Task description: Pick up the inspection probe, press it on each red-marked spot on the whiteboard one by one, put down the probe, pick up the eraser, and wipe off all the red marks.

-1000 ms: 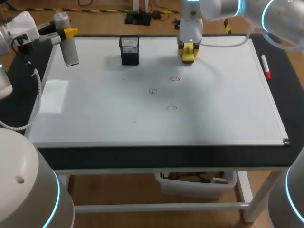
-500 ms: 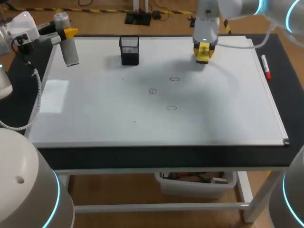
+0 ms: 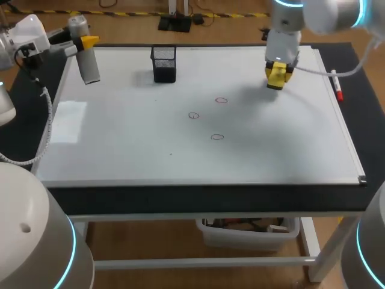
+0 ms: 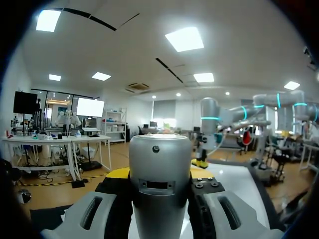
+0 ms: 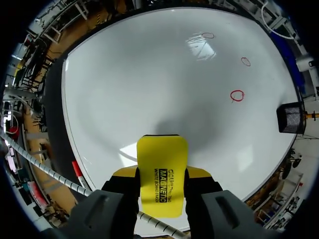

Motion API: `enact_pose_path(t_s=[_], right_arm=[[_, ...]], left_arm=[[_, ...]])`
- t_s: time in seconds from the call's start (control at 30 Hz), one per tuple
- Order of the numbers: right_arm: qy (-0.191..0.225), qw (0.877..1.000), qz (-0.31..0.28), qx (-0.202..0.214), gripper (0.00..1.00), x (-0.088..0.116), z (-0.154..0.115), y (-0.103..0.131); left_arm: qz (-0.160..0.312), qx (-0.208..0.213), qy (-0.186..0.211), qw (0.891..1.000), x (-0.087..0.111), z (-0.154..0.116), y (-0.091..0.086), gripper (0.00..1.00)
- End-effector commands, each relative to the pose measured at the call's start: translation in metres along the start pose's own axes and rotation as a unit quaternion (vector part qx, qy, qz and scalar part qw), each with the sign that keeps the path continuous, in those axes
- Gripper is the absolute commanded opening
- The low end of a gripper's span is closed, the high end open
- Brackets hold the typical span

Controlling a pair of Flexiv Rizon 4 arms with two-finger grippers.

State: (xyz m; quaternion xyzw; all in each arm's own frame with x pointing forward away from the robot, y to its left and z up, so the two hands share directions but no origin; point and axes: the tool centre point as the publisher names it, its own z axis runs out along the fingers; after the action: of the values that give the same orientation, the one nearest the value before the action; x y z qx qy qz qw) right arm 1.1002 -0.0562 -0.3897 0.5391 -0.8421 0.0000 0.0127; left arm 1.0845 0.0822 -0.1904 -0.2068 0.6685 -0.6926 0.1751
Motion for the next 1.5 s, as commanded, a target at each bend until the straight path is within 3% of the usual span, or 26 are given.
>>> enact_pose_path(t_s=[0.03,0.43,1.4,1.5], right_arm=[[-0.010,1.000,0.006,0.025,0.00,0.020,-0.003,0.007],[-0.026,0.997,0.073,0.025,0.00,0.041,-0.007,0.007],[-0.026,0.997,0.073,0.025,0.00,0.041,-0.007,0.007],[-0.026,0.997,0.073,0.025,0.00,0.041,-0.007,0.007]], left_arm=[[0.001,0.002,-0.001,1.000,0.000,0.000,0.000,0.00],[0.001,0.002,-0.001,1.000,0.000,0.000,0.000,0.00],[0.001,0.002,-0.001,1.000,0.000,0.000,0.000,0.00],[-0.002,0.014,0.004,1.000,0.017,0.001,0.004,0.00]])
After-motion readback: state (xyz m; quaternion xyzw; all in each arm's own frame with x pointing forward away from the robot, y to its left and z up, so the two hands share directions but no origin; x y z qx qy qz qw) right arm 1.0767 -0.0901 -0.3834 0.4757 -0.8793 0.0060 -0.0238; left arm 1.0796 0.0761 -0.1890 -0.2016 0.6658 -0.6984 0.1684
